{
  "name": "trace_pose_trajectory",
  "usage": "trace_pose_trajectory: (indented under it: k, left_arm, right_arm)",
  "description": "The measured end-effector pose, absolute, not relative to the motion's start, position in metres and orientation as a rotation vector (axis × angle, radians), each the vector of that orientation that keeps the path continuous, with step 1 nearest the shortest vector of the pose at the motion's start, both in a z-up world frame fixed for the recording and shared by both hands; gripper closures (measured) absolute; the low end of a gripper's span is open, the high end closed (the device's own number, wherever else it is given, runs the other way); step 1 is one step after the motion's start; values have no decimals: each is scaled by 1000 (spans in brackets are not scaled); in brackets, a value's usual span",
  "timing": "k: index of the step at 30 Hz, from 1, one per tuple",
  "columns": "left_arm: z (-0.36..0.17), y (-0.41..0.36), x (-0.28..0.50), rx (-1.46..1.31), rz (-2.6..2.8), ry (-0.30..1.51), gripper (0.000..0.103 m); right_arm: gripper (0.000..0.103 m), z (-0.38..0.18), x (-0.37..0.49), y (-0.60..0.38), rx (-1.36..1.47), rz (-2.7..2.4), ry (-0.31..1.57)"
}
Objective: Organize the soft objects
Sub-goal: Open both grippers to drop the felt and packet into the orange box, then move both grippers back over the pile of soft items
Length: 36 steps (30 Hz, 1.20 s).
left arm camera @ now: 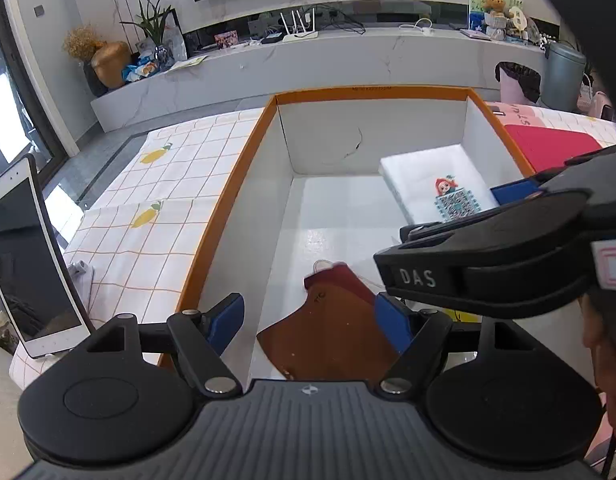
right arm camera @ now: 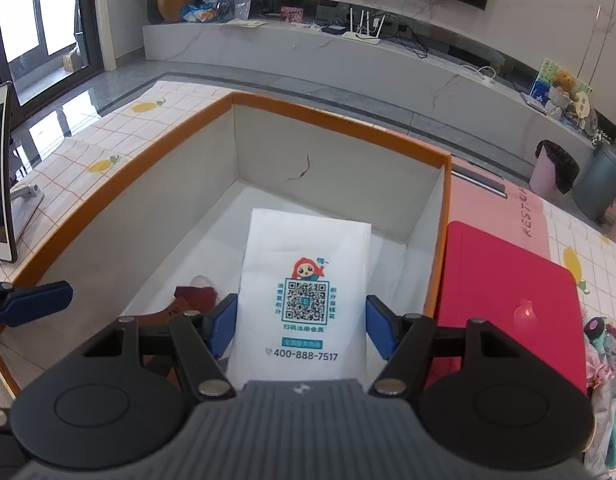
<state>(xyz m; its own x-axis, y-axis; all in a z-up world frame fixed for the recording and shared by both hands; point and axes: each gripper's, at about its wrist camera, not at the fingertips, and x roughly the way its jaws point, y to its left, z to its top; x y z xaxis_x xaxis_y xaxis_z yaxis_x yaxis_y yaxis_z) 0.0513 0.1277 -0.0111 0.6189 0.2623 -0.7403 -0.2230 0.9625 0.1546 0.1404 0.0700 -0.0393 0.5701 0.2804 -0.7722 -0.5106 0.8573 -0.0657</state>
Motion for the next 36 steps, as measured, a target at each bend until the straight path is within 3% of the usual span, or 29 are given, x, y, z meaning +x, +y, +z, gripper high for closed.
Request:
trace_pose_trajectory:
  k: [16, 24, 36]
  left_arm:
    - [4, 172, 37, -139, 252, 779, 14]
    - [0, 167, 40, -97, 256, 792, 14]
    - [-1, 168, 40, -94, 255, 797, 14]
  right_arm:
    - [37, -28, 164, 77, -330, 479, 929]
    - [37, -41, 187, 92, -373, 485, 1049]
    - [35, -53, 205, 115, -456, 421, 1056]
